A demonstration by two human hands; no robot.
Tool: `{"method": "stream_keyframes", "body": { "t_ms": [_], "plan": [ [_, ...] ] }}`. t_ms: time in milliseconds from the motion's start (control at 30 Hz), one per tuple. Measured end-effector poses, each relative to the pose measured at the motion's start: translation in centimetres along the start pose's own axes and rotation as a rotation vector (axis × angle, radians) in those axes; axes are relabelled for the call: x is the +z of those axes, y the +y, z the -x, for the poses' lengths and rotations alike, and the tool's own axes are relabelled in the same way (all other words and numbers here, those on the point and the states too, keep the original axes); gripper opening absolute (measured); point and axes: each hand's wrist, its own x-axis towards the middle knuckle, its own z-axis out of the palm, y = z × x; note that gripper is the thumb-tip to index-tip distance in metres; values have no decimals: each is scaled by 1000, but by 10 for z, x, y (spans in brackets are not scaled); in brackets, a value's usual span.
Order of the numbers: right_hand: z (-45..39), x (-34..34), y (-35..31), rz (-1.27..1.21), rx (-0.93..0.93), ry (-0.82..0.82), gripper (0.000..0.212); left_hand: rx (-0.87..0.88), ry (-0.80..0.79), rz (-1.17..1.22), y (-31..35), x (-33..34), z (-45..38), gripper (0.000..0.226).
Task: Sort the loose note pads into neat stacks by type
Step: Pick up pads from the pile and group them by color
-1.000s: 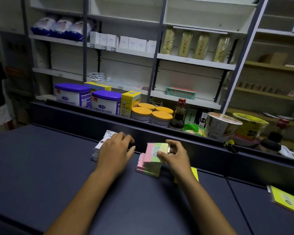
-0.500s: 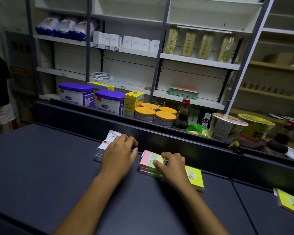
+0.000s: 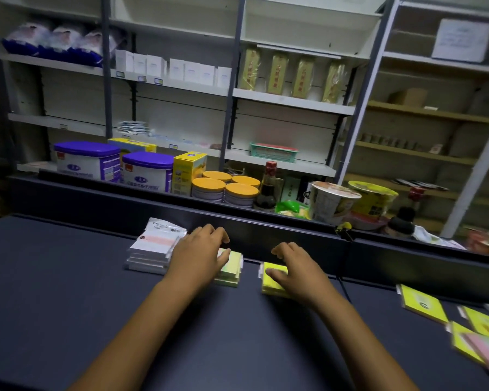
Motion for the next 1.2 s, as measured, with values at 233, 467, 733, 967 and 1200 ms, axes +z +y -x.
{"method": "stream_keyframes", "body": {
  "t_ms": [233,467,733,967,1200],
  "plan": [
    [63,-54,64,208,152,-12,44,135,-168,37,79,9,-6,29],
    [148,-112,132,255,308,40,44,289,-151,77,190,18,2,31],
    [258,-175,196,213,437,81,46,363,-216,154,315,19,46,33],
    [332,-213,242,194,478,86,44,379,-223,236,402,22,84,29],
    [364,-230,285,175,540,109,45,407,-238,270,458,39,87,27]
  ]
}}
